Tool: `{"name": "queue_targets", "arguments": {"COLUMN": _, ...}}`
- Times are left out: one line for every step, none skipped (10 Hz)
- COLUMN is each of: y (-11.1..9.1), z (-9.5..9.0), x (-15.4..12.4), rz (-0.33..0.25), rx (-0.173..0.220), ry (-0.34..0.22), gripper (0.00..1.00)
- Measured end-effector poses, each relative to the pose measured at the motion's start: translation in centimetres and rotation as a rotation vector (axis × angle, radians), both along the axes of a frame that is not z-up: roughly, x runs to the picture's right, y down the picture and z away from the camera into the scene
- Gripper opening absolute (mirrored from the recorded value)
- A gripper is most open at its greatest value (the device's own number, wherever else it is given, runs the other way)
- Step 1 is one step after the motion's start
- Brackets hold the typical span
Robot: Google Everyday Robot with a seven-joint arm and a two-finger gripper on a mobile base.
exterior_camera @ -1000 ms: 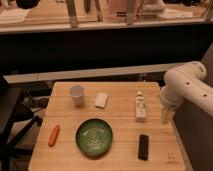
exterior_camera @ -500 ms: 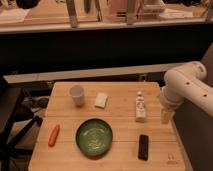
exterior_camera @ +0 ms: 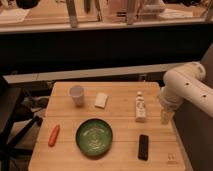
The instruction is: Push the ceramic bowl across the table
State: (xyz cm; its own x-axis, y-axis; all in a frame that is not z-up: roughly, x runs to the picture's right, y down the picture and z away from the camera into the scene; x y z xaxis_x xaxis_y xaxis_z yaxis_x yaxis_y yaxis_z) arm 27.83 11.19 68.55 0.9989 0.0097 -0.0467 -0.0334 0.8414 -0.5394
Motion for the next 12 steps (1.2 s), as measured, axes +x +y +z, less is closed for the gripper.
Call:
{"name": "queue_targets", "arguments": {"y": 0.5, "z": 0.2, "x": -1.3, "rz": -0.017, "rx": -0.004, "ry": -0.009, "gripper": 0.8}}
{"name": "queue_targets", "arguments": {"y": 0.9, "z": 0.5, "x": -2.8, "rz": -0.038, "rx": -0.006, "ry": -0.019, "gripper": 0.8}}
{"name": "queue_targets", "arguments": {"y": 1.4, "z": 0.7, "x": -3.7, "rz": -0.056, "rx": -0.01, "ry": -0.025, "gripper": 0.8}}
{"name": "queue_targets", "arguments": {"y": 1.8, "z": 0.8, "x": -4.0, "rz": -0.067, "rx": -0.012, "ry": -0.029, "gripper": 0.8}}
{"name": "queue_targets", "arguments": {"y": 2.0, "z": 1.0, "x": -4.1, "rz": -0.075, "rx": -0.013, "ry": -0.032, "gripper": 0.8}}
{"name": "queue_targets", "arguments": {"y": 2.8, "z": 1.3, "x": -4.5, "rz": -0.096, "rx": -0.016, "ry": -0.041, "gripper": 0.8}}
{"name": "queue_targets", "arguments": {"y": 3.3, "z": 1.7, "x": -5.5, "rz": -0.113, "rx": -0.019, "ry": -0.048, "gripper": 0.8}}
{"name": "queue_targets", "arguments": {"y": 4.0, "z": 2.1, "x": -6.8, "rz": -0.131, "rx": -0.022, "ry": -0.059, "gripper": 0.8}}
{"name": "queue_targets", "arguments": {"y": 5.0, "z": 2.7, "x": -8.1, "rz": -0.153, "rx": -0.026, "ry": -0.07, "gripper": 0.8}}
{"name": "queue_targets", "arguments": {"y": 6.0, "z": 3.2, "x": -8.7, "rz": -0.176, "rx": -0.032, "ry": -0.081, "gripper": 0.8}}
{"name": "queue_targets", "arguments": {"y": 6.5, "z": 3.4, "x": -8.9, "rz": -0.187, "rx": -0.034, "ry": -0.087, "gripper": 0.8}}
{"name": "queue_targets", "arguments": {"y": 6.9, "z": 3.5, "x": -8.9, "rz": -0.197, "rx": -0.039, "ry": -0.091, "gripper": 0.8}}
